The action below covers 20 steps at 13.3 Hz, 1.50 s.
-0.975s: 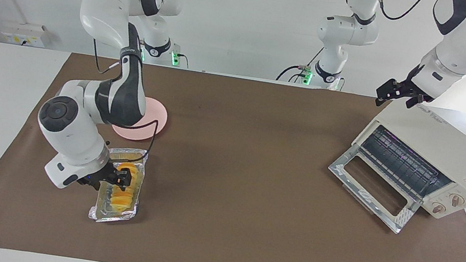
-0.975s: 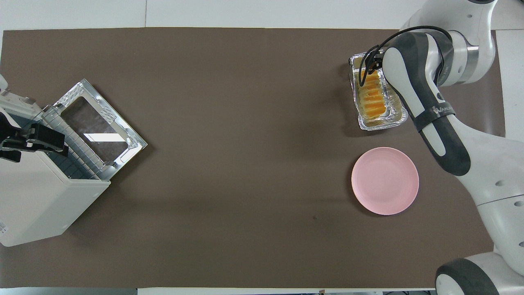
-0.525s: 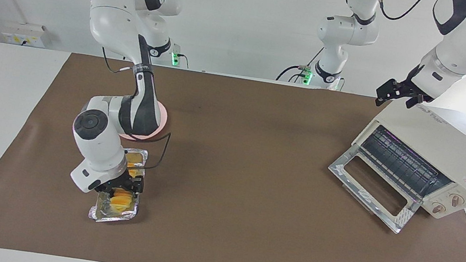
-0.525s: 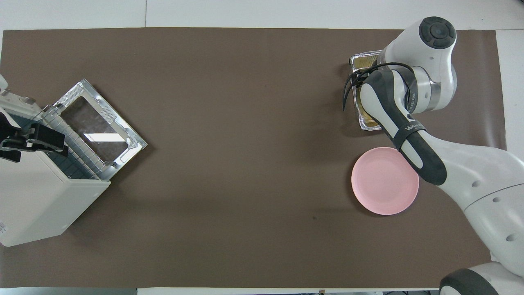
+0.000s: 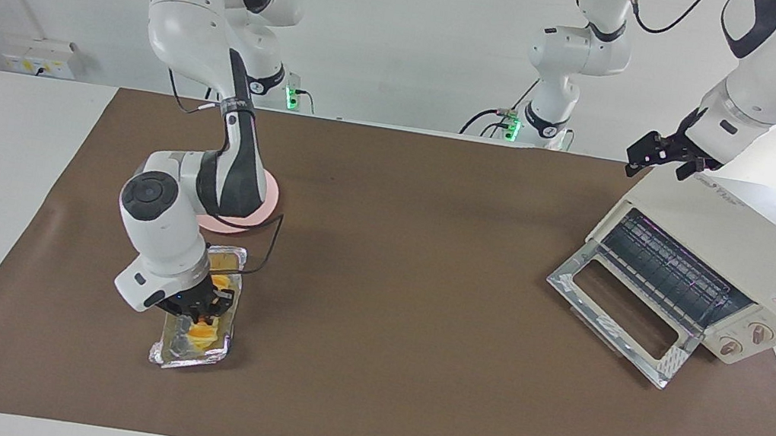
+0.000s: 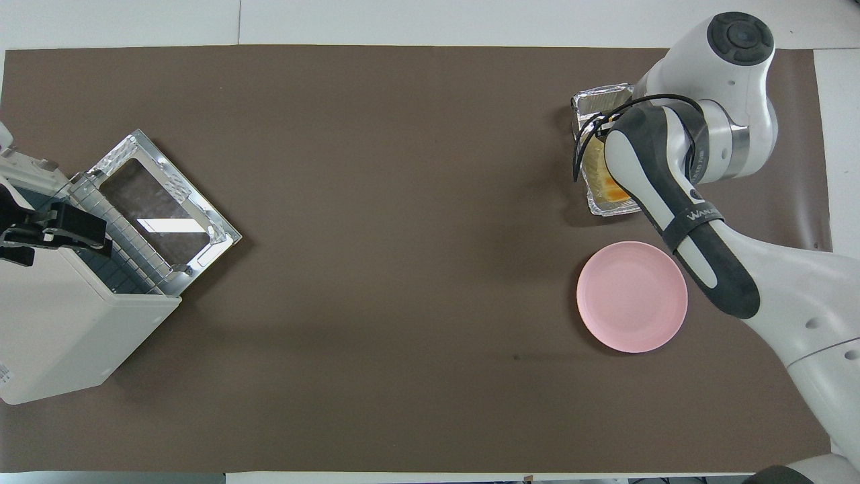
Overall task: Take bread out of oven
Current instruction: 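Move the bread onto the pink plate with the right gripper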
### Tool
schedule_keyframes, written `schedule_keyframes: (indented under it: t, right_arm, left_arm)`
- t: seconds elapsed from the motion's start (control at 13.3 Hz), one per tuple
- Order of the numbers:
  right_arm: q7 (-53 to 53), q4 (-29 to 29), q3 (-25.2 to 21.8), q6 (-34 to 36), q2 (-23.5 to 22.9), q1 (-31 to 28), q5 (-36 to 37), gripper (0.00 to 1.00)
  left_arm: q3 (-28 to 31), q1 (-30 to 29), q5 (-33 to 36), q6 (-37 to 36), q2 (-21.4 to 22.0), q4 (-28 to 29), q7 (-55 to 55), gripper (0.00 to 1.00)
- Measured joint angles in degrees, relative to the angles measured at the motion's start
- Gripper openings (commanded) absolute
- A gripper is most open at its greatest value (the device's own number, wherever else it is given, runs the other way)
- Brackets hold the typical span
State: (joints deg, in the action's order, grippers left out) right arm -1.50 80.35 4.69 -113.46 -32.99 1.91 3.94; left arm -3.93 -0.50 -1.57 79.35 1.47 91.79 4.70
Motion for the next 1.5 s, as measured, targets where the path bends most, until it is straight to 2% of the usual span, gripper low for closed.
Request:
schedule_keyframes:
  t: [0.15,0.3,0.38,0.53,0.75,0.9,1.05,1.12,1.2,1.35,1.5]
  right_arm:
    - [0.0,1.3,0.2,7.8,6.5,0.0,-0.1,0.00]
    - [0.0,9.5,0.3,9.1,15.7,0.0,-1.6,0.00]
    - [0.0,17.0,0.3,6.2,21.2,0.0,-3.1,0.00]
    - [0.0,33.2,0.3,-3.9,30.5,0.0,-3.9,0.00]
    - [0.0,55.8,0.4,-21.3,39.2,0.0,-4.0,0.00]
    - [0.0,64.3,0.5,-29.0,41.6,0.0,-4.0,0.00]
    - [0.0,68.6,0.5,-35.3,41.8,0.0,-4.0,0.00]
    - [0.0,69.4,0.5,-36.2,41.7,0.0,-4.0,0.59]
    - [0.0,69.6,0.5,-36.2,41.7,0.0,-4.0,1.00]
    - [0.0,68.4,0.5,-33.0,41.9,0.0,-4.0,1.00]
    - [0.0,62.4,0.6,-21.8,42.7,0.0,-4.0,1.00]
  left_arm:
    - [0.0,0.0,0.0,0.0,0.0,0.0,0.0,1.00]
    - [0.0,0.0,0.0,0.0,0.0,0.0,0.0,1.00]
    - [0.0,0.0,0.0,0.0,0.0,0.0,0.0,1.00]
    - [0.0,0.0,0.0,0.0,0.0,0.0,0.0,1.00]
    - [0.0,0.0,0.0,0.0,0.0,0.0,0.0,1.00]
    - [0.0,0.0,0.0,0.0,0.0,0.0,0.0,1.00]
    - [0.0,0.0,0.0,0.0,0.0,0.0,0.0,1.00]
    - [0.0,0.0,0.0,0.0,0.0,0.0,0.0,1.00]
    - [0.0,0.0,0.0,0.0,0.0,0.0,0.0,1.00]
    - [0.0,0.0,0.0,0.0,0.0,0.0,0.0,1.00]
    - [0.0,0.0,0.0,0.0,0.0,0.0,0.0,1.00]
